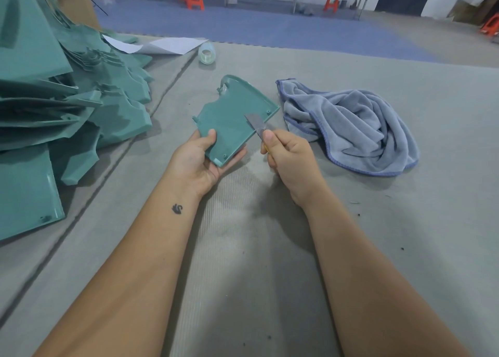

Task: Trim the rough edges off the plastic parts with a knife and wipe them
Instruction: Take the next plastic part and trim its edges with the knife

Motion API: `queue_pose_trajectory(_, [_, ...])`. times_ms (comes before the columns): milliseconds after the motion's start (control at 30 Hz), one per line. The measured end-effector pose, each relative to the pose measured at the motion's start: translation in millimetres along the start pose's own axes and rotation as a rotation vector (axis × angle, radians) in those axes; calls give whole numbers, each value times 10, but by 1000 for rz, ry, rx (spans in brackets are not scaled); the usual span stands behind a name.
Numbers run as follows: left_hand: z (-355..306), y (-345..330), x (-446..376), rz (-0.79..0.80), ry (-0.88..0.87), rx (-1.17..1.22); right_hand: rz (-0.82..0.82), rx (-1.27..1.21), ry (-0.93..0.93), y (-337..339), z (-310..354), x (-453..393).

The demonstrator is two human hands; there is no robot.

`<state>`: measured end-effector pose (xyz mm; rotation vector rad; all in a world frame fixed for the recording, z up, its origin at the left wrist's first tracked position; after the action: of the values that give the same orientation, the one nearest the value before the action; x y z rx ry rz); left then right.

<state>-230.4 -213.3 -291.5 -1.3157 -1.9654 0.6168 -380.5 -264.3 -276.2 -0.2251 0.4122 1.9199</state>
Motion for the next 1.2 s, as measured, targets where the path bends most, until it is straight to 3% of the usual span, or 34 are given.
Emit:
queue_pose_trajectory(467, [8, -18, -19, 11, 19, 135, 193, 57, -9, -95, 101, 71])
queue_pose_trajectory(633, [32, -23, -4, 7, 38, 105, 74, -29, 2, -28, 79, 41])
queue_pose_trajectory(967, [-14, -41, 22, 16, 43, 189, 333, 151, 101, -211, 130, 116])
queue_pose_trajectory(1133, [-14, -51, 33, 42, 65, 187, 171, -6, 18, -88, 99, 65])
queue_pose_trajectory(1200, [-7, -59, 29, 38, 62, 182, 227, 52, 46, -139, 113, 81])
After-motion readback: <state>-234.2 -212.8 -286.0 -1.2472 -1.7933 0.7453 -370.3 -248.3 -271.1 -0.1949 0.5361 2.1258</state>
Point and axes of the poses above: each hand's wrist, its own x-axis away from the middle knuckle, its own y-axis out of the back of the hand, z = x × y, the point moved 5 cm from there along -x, towards the middle knuckle, and after that the axes turned 5 degrees about y, right-handed, at the moved point
